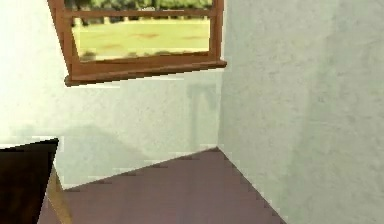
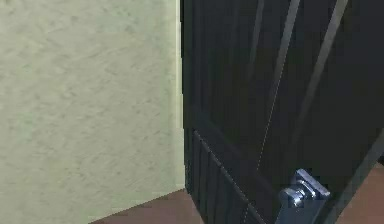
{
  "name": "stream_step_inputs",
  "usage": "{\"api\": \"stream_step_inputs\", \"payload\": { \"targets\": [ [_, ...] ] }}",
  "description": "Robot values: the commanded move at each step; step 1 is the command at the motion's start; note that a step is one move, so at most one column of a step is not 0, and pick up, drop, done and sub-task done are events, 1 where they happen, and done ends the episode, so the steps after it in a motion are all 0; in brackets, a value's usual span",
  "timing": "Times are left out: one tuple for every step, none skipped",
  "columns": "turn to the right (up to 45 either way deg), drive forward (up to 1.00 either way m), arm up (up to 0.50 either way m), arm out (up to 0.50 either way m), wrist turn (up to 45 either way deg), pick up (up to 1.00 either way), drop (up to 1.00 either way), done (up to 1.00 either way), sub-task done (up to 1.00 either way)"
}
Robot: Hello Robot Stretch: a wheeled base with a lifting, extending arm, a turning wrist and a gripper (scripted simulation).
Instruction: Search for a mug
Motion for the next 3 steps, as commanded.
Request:
{"api": "stream_step_inputs", "payload": {
  "targets": [
    [-21.0, 0.00, 0.00, 0.00, 0.0, 0.00, 0.00, 0.00, 0.00],
    [0.0, 0.70, 0.00, 0.00, 0.0, 0.00, 0.00, 0.00, 0.00],
    [-45.0, 0.00, 0.00, 0.00, 0.0, 0.00, 0.00, 0.00, 0.00]
  ]
}}
